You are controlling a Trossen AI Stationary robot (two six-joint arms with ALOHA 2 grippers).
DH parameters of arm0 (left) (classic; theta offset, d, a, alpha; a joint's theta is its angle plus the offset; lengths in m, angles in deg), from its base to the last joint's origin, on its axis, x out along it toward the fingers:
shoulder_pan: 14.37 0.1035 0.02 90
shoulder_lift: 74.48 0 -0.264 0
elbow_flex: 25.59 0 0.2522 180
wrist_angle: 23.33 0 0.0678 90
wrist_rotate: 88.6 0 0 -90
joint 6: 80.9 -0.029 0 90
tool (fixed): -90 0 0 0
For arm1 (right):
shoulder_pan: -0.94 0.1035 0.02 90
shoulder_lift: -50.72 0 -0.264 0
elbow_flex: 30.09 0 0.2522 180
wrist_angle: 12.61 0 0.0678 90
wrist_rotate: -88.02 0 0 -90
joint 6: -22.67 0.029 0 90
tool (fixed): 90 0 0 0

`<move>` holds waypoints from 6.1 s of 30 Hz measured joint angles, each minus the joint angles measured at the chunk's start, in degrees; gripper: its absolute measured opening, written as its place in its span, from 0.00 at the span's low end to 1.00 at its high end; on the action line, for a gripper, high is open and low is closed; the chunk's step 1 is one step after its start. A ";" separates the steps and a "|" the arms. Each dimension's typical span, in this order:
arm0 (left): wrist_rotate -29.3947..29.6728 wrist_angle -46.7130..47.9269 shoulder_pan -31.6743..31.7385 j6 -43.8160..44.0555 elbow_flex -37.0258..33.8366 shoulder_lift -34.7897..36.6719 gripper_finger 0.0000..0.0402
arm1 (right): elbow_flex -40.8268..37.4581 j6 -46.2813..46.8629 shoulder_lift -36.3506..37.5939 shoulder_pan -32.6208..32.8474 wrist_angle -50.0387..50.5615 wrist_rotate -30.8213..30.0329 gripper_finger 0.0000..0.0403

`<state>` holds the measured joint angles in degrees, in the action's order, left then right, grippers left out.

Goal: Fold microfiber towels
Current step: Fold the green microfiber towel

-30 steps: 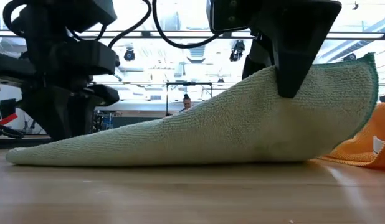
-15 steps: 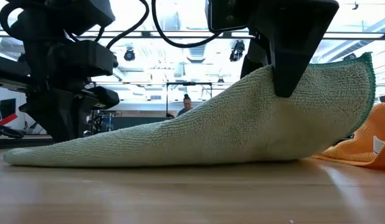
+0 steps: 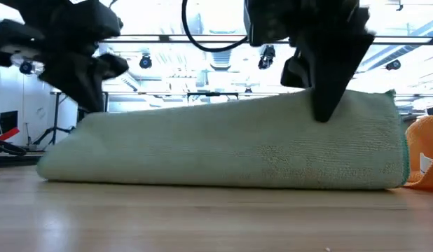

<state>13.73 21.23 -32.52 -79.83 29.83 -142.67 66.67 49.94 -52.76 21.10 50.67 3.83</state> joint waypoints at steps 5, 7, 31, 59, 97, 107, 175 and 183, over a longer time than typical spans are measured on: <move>4.36 0.94 2.50 -0.26 -0.75 4.28 0.00 | 0.00 -4.58 -0.02 -2.10 2.38 -6.42 0.02; 5.74 2.12 3.92 -0.35 -1.21 4.47 0.00 | 0.00 -6.41 -0.02 -3.29 3.17 -8.87 0.02; 9.70 -4.01 22.54 -6.32 -0.98 -10.59 0.00 | -0.13 -22.91 -0.13 -21.26 7.18 -15.10 0.02; 13.37 -15.52 31.20 -13.88 -1.04 -16.82 0.00 | -0.22 -29.09 -0.22 -29.62 4.14 -16.49 0.02; 17.67 -13.00 31.40 -14.02 2.14 -14.37 0.28 | 1.97 -25.60 0.65 -31.35 9.31 -16.23 0.33; 13.75 -4.65 31.14 -13.41 2.04 -6.40 0.35 | -1.42 -21.25 4.83 -26.63 8.47 -12.61 0.28; -6.00 1.77 15.27 1.43 -3.65 -1.47 0.04 | -26.49 -11.61 13.81 -33.52 -33.69 -7.63 0.08; -4.59 2.34 19.94 1.13 -8.22 5.84 0.19 | -32.49 -14.36 13.81 -39.78 -43.32 -1.03 0.27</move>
<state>9.14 23.57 -12.58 -78.70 21.61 -136.83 34.18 35.58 -38.94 -18.68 7.35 2.79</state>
